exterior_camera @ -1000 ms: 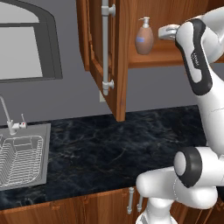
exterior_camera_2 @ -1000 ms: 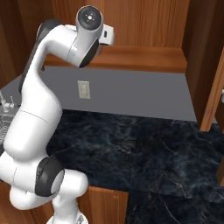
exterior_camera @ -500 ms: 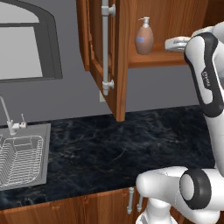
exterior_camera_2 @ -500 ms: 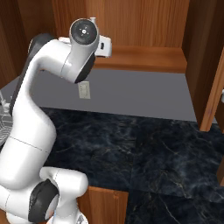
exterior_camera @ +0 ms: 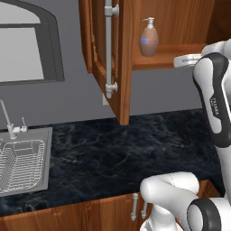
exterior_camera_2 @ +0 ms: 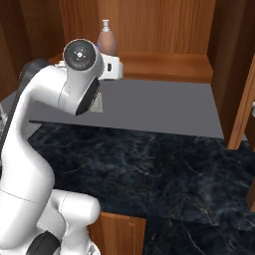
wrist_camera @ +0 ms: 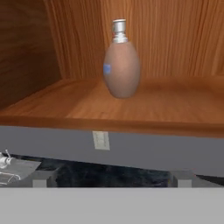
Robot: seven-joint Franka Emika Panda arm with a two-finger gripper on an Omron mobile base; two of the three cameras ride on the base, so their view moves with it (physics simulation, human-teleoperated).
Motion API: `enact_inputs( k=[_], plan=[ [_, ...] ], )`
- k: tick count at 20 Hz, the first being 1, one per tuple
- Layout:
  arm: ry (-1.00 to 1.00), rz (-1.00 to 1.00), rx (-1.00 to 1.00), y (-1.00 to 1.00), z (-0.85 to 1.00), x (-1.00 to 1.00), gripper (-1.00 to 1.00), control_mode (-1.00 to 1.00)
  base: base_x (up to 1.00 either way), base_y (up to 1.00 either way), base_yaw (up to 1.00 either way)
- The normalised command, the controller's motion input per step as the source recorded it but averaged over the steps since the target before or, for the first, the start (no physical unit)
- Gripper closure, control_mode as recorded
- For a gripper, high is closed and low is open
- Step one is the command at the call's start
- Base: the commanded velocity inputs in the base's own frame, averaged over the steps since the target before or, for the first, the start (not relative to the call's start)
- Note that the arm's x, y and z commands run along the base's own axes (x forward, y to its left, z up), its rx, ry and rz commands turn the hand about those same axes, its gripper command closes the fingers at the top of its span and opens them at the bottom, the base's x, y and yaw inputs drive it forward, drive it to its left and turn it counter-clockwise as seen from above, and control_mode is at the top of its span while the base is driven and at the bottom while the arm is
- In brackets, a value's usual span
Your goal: Pick up the bar soap and soap dispenser from the sink, and place them back in the cabinet, and close the cabinet doors.
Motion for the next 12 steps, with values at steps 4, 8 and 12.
enact_inputs(
  k=[4, 8, 12],
  plan=[
    [0.13, -0.02, -0.11, 0.00, -0.28, -0.36, -1.00, -1.00, 0.00, 0.00, 0.00],
    [0.16, -0.02, -0.13, 0.00, -0.31, -0.33, -1.00, -1.00, 0.00, 0.00, 0.00],
    [0.13, -0.01, -0.13, 0.00, -0.41, -0.27, -1.00, -1.00, 0.00, 0.00, 0.00]
  ],
)
